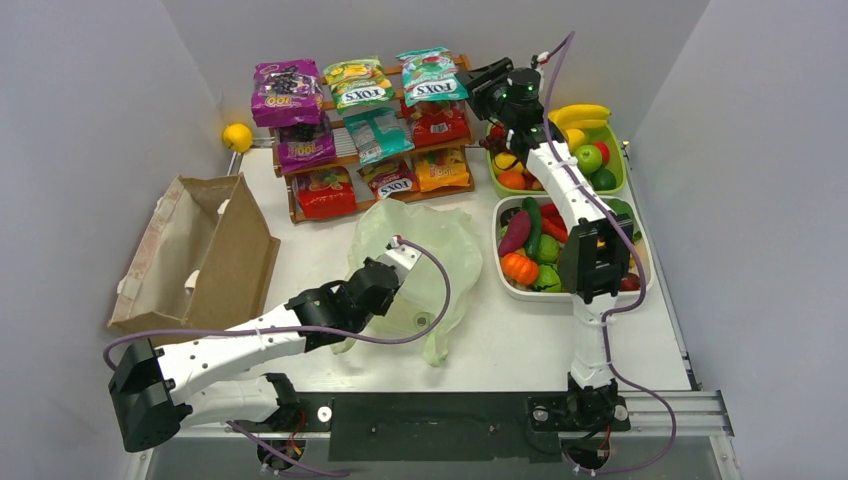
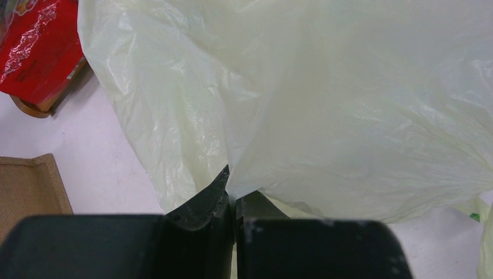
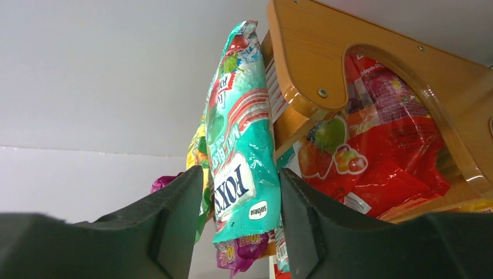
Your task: Place the food into the grocery bag and tie it
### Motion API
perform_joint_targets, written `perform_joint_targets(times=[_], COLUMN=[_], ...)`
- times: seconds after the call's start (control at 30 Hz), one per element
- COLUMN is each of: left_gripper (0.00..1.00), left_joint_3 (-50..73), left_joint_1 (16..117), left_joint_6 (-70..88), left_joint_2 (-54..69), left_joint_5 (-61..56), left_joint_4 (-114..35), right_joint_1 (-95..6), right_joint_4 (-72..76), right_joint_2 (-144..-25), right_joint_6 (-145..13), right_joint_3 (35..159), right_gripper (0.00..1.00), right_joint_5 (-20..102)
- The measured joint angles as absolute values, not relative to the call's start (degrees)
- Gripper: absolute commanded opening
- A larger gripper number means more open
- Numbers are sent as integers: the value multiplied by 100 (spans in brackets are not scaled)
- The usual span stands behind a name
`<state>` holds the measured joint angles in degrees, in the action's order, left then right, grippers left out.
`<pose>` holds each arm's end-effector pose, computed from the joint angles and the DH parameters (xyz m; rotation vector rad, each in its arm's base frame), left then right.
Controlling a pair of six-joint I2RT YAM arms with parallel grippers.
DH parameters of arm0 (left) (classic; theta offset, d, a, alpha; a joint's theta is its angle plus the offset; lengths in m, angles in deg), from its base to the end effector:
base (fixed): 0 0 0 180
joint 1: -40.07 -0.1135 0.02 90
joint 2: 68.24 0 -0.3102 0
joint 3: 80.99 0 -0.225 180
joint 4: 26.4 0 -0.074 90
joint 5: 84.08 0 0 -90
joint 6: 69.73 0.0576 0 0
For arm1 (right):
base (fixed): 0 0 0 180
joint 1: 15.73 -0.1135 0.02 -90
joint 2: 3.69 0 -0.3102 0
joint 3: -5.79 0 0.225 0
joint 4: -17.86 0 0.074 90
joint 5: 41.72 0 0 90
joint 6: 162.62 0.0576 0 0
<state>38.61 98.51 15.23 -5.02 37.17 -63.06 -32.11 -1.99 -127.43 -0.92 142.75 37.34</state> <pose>0.1302 -0.1549 0.3010 0.7050 2.0264 -0.0221 0.5160 0.1631 0.4078 0.7222 1.7191 1.2780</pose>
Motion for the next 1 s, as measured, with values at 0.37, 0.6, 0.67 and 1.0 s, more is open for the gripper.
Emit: perform_joint_targets(times=[0.37,0.6,0.67,1.0], left_gripper=[0,0,0,0], left_joint_3=[3861,3861,3861,3861], left_joint_1=[9851,9851,9851,9851], left_joint_6=[1538,1538,1538,1560], left_joint_2=[-500,-500,-498,-426], left_joint_5=[3721,3739,3749,3760], left_joint_4=[-6306,-6304,-6304,-6304], right_joint_1=[-3222,-3163,-3119,-2883], right_joint_4=[-107,-247,-284,-9], right_joint_2=[-12741,-12330,-11943,-11029], right_joint_6=[-11,-249,-321,-522], right_joint_3=[14221,13386,12889,12153], right_gripper=[0,0,0,64], right_joint_5=[3726,3621,3579,3247])
